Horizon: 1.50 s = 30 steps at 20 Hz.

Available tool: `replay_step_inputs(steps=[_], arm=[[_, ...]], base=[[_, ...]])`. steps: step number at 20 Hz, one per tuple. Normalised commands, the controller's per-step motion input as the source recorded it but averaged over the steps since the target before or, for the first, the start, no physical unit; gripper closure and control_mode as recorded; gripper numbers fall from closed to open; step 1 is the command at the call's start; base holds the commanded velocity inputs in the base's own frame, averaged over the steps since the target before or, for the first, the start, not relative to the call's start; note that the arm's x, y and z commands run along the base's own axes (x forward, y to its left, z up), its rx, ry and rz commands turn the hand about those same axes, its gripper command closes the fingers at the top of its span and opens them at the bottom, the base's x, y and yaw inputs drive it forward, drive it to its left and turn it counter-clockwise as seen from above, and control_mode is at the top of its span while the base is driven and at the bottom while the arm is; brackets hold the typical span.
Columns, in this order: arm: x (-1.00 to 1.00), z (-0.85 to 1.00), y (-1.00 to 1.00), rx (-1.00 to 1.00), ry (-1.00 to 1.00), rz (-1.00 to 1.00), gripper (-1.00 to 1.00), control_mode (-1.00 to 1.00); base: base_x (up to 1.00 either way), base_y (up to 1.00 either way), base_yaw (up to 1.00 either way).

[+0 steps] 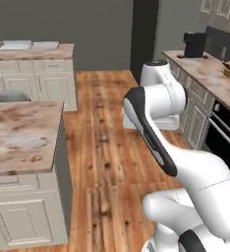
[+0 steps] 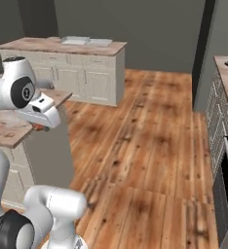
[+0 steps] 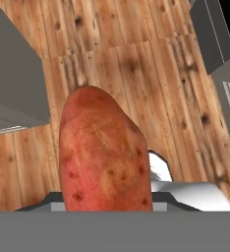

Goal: Place the cold items (pear and sweet potato) from the fridge in one tupperware on the dining counter. Place the warm items (kebab skewer and hot dog) in the stove area in another tupperware.

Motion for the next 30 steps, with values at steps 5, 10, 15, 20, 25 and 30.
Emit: replay_step_inputs(steps=[5,10,15,20,25,30], arm=[[0.0,0.0,0.0,0.0,0.0,0.0,1.0,1.0],[0.0,0.0,0.0,0.0,0.0,0.0,1.0,1.0],[0.0,0.0,0.0,0.0,0.0,0.0,1.0,1.0],[0.0,0.0,0.0,0.0,0.0,0.0,1.0,1.0],[0.0,0.0,0.0,0.0,0.0,0.0,1.0,1.0],[0.0,0.0,0.0,0.0,0.0,0.0,1.0,1.0]], base=[[1.0,-0.61,0.0],[1.0,-0.19,0.05],[1.0,0.0,0.1],[1.0,0.0,0.11],[1.0,0.04,0.12],[1.0,0.15,0.14]])
